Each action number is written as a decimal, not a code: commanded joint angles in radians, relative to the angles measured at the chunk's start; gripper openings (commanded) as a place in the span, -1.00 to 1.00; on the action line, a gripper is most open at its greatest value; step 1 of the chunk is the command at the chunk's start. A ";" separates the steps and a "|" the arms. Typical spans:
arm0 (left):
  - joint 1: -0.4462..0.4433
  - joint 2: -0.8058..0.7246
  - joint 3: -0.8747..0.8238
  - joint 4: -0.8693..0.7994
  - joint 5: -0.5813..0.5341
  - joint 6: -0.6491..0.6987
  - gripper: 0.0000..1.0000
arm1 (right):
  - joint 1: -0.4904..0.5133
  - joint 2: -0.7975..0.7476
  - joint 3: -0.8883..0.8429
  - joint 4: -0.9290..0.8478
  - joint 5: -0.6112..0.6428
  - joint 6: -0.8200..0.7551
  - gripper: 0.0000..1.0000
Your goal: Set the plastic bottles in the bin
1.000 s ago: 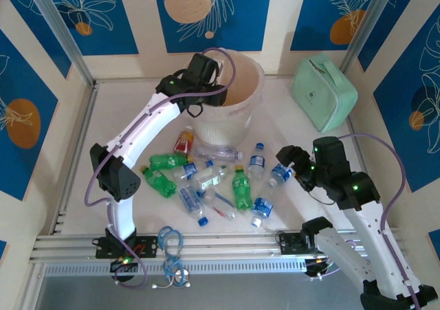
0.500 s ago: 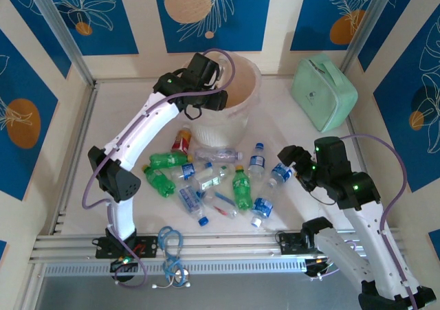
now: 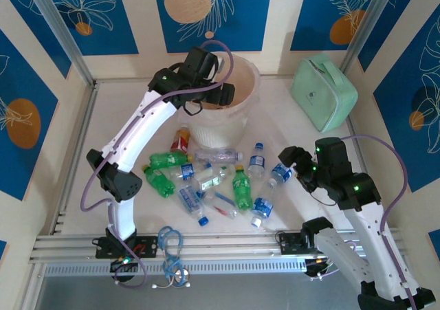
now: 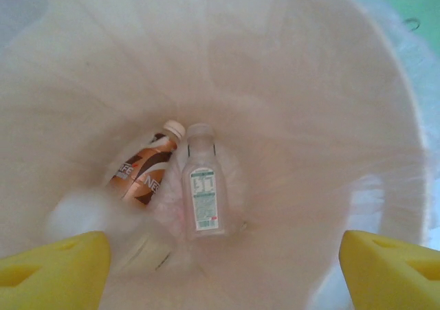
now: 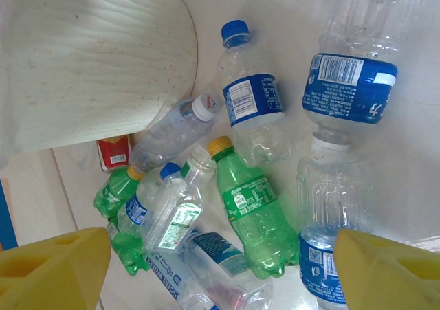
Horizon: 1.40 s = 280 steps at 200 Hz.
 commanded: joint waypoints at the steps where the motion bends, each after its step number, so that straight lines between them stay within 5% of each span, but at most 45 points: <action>1: -0.004 0.003 0.059 -0.028 -0.015 0.010 0.72 | -0.003 -0.010 0.030 -0.028 -0.001 -0.016 0.69; 59: -0.003 -0.240 -0.113 0.100 -0.147 -0.018 0.74 | 0.002 0.023 0.056 -0.063 0.036 -0.037 0.69; 113: 0.097 -0.665 -0.658 0.243 -0.239 -0.131 0.76 | 0.013 0.169 0.097 -0.209 0.181 -0.060 0.75; 162: 0.233 -0.904 -1.064 0.271 -0.135 -0.238 0.78 | -0.011 0.273 0.090 -0.164 0.157 -0.074 0.76; 214: 0.429 -0.792 -1.362 0.527 0.233 -0.253 0.59 | -0.012 0.280 0.060 -0.127 0.106 -0.058 0.76; 280: 0.432 -0.541 -1.378 0.772 0.289 -0.097 0.71 | -0.013 0.218 -0.029 -0.118 0.058 -0.030 0.77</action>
